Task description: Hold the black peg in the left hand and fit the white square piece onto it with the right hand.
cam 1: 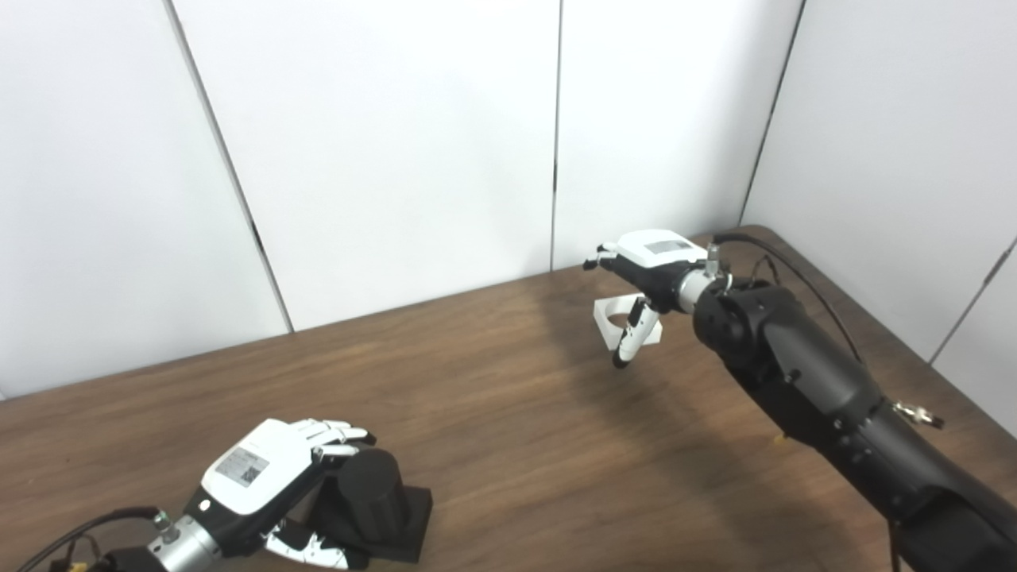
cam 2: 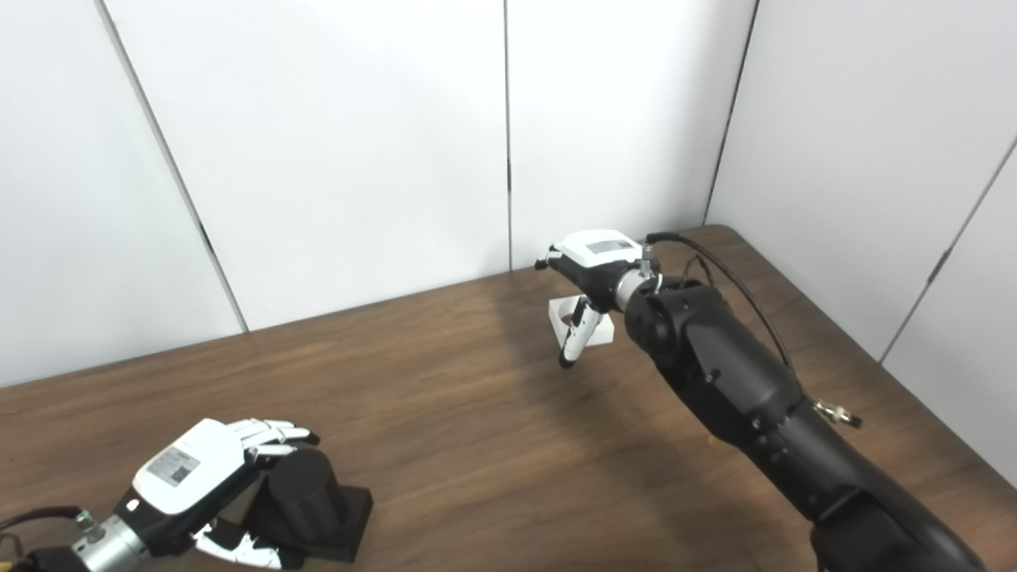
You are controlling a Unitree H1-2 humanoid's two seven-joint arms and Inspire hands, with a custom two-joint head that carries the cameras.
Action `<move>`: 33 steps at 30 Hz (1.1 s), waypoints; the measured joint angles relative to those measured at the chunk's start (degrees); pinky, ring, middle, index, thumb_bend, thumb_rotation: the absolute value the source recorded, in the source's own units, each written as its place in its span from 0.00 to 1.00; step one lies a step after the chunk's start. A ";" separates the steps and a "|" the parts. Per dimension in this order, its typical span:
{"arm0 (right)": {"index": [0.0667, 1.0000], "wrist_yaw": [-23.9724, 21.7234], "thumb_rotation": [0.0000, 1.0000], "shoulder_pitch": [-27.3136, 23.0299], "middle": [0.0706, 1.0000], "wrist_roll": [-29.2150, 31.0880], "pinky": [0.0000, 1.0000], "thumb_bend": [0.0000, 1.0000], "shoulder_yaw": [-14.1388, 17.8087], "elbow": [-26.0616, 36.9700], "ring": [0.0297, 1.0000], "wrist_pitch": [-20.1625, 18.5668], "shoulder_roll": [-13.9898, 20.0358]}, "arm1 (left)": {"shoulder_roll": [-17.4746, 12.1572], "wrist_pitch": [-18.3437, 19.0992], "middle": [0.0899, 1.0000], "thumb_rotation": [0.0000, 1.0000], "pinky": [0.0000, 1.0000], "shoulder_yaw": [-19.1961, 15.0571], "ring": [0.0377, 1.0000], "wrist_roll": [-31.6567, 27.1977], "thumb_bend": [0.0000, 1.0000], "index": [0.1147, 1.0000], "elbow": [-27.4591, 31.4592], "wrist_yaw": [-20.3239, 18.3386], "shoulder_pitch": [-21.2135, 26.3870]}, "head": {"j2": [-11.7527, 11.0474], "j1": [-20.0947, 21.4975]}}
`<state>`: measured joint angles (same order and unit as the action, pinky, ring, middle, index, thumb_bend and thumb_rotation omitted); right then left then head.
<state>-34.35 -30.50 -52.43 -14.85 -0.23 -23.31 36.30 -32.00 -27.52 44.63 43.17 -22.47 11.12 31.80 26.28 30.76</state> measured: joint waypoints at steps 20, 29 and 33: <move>0.87 3.19 0.19 -3.08 0.93 0.10 0.90 0.96 -1.88 -12.34 0.93 0.50 -0.30 | -0.65 -0.01 0.82 0.07 0.77 2.41 0.82 -1.72 0.52 0.42 -1.30 1.76 0.99 | 0.97 -0.53; 0.85 4.91 0.17 -3.42 0.91 0.82 0.88 0.94 -2.64 -16.54 0.92 1.06 -0.26 | -1.09 -0.01 0.80 0.07 0.78 2.33 0.81 -1.77 0.52 0.42 -0.86 1.71 0.82 | 1.49 -0.88; 0.84 6.07 0.17 -4.16 0.91 1.11 0.89 0.92 -3.35 -18.15 0.92 1.15 -0.31 | -1.66 -0.01 0.79 0.07 0.78 2.16 0.80 -1.78 0.52 0.42 -0.18 1.38 0.51 | 1.84 -1.32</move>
<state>-28.28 -34.66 -51.31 -18.20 -18.39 -22.16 35.99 -33.66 -27.53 46.80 41.40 -22.65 12.50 32.31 28.12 29.45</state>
